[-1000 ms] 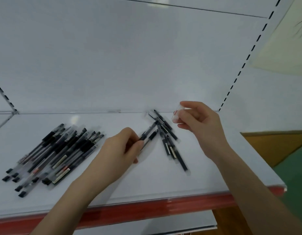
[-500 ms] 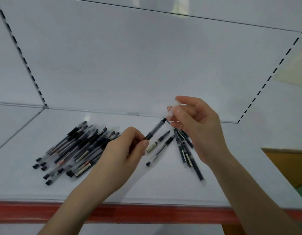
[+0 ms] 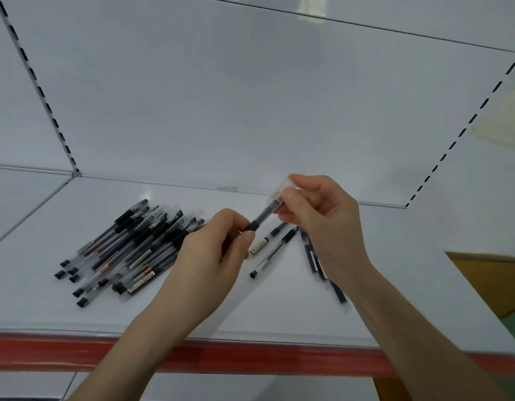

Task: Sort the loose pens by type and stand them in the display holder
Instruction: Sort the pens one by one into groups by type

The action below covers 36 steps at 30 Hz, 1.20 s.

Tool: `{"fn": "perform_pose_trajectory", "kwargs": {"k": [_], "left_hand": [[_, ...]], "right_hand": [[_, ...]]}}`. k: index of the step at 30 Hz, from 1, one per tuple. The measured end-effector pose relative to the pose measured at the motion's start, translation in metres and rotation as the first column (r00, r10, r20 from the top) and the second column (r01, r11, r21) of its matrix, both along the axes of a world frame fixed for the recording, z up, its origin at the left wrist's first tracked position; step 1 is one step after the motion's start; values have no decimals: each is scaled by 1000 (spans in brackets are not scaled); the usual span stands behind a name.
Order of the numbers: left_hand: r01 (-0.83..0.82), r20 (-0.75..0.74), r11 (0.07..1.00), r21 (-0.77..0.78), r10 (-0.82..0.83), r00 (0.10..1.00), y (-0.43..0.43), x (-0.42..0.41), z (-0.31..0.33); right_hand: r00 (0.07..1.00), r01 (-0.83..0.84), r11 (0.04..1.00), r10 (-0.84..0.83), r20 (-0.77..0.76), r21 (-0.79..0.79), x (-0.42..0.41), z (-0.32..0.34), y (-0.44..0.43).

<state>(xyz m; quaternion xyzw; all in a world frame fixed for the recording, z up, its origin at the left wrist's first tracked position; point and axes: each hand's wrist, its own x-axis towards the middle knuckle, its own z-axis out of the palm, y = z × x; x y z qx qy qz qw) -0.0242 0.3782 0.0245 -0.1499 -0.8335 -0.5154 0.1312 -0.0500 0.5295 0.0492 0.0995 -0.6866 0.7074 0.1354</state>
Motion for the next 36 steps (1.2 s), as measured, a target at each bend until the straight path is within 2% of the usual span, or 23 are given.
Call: {"fn": "perform_pose_trajectory", "kwargs": {"k": [5, 8, 10, 12, 15, 18, 25, 30, 33, 36], "left_hand": [[-56, 7, 998, 10, 56, 998, -3, -3, -8], [-107, 47, 994, -18, 108, 993, -14, -5, -15], [-190, 32, 974, -126, 196, 980, -24, -5, -22], [-283, -28, 913, -293, 288, 957, -35, -3, -31], [-366, -100, 794, -485, 365, 926, -50, -1, -47], [-404, -109, 726, -557, 419, 902, -59, 1, -54], [-396, -96, 700, -595, 427, 899, -65, 4, -53], [-419, -81, 709, -567, 458, 885, -64, 4, -49], [-415, -79, 718, -559, 452, 888, -63, 2, -48], [-382, -77, 744, -548, 410, 909, -62, -3, -48]], "right_hand": [[1000, 11, 1000, -11, 4, -8, -2, -8, -6], [995, -83, 988, 76, 58, 129, -13, -11, -5], [986, -143, 955, 115, 117, 259, -30, -16, 0], [989, -124, 921, 83, 126, 368, -54, -24, 5], [999, -27, 799, -2, 47, 600, -92, -34, 8], [1000, 7, 658, -5, -5, 753, -121, -42, -1], [995, -15, 417, 97, -28, 909, -156, -53, -40], [993, 19, 196, 110, -42, 981, -167, -59, -56], [996, -18, 167, 88, 4, 986, -166, -55, -57], [995, -72, 260, 82, 52, 963, -157, -52, -45]]}}
